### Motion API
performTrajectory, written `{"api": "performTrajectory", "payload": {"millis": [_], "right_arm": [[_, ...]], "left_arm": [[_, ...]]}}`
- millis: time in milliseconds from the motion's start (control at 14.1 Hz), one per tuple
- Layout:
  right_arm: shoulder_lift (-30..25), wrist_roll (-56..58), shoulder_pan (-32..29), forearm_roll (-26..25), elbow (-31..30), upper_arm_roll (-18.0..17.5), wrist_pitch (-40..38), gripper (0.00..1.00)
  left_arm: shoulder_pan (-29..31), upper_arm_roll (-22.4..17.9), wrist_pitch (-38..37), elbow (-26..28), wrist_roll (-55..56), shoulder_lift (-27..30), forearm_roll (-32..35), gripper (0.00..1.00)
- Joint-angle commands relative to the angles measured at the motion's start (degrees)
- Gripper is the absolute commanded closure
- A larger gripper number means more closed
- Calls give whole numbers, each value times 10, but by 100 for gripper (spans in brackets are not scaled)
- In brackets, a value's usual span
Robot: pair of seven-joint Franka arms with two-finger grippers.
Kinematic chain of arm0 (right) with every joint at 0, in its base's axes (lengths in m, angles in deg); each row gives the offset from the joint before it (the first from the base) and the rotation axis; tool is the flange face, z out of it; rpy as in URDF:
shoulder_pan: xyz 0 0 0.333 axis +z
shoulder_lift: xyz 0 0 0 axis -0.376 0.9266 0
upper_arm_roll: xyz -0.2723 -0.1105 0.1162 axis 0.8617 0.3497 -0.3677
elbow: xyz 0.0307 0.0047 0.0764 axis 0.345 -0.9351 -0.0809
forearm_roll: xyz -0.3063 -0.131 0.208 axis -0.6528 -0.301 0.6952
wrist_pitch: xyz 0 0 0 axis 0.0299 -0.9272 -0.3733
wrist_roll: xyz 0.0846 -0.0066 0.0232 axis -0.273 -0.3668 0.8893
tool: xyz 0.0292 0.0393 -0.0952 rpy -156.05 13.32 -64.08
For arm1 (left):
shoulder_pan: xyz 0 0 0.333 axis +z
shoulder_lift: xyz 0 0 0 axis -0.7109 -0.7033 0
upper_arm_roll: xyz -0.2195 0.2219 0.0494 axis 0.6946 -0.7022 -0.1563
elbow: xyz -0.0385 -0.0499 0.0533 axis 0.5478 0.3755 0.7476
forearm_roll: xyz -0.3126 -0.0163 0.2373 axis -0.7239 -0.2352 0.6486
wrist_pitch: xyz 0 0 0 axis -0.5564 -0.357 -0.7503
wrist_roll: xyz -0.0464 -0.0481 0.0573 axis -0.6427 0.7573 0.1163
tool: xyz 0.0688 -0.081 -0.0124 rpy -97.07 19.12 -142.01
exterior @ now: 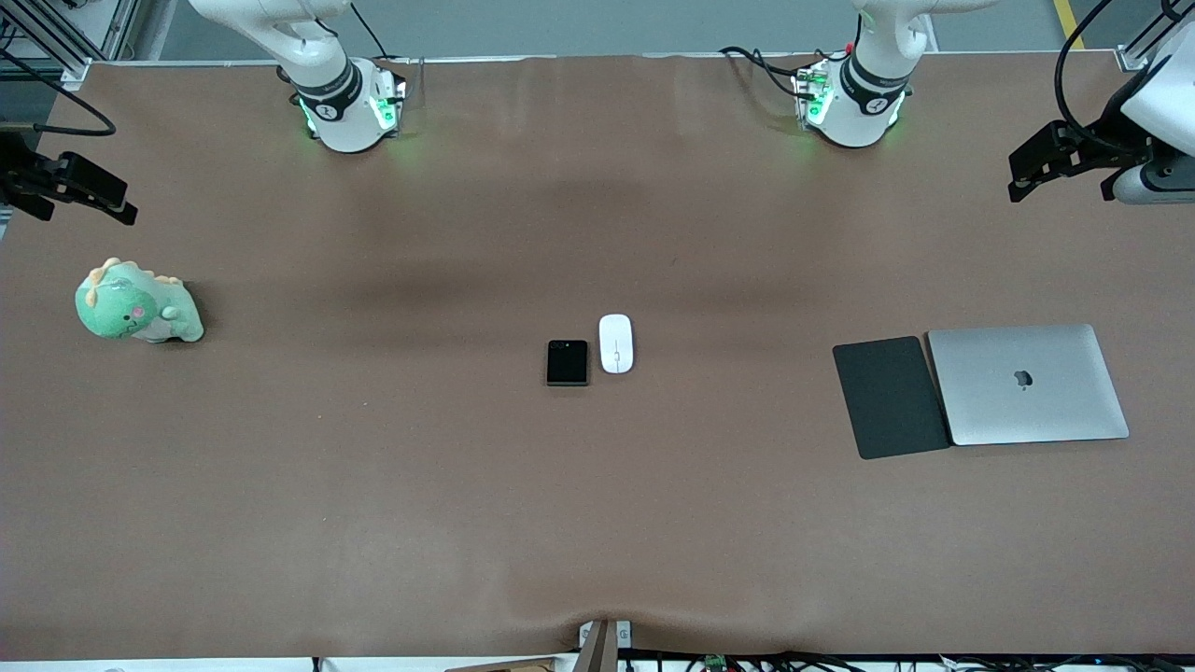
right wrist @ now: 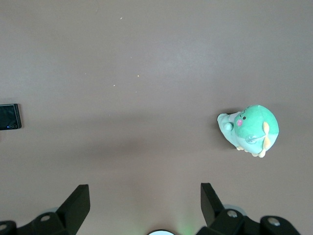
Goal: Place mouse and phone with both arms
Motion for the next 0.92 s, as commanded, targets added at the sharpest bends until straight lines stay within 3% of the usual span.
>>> {"api": "performTrajectory", "payload": {"millis": [0,853], "right_arm": [[38,-2,-2,1,43,0,-7,0],[39,-2,-3,4,48,0,-12,0]], "left_arm": [[2,1,-13,-17,3,-6,-4,0],[-7,7,-9,-35,21,-55,-26,0]]}}
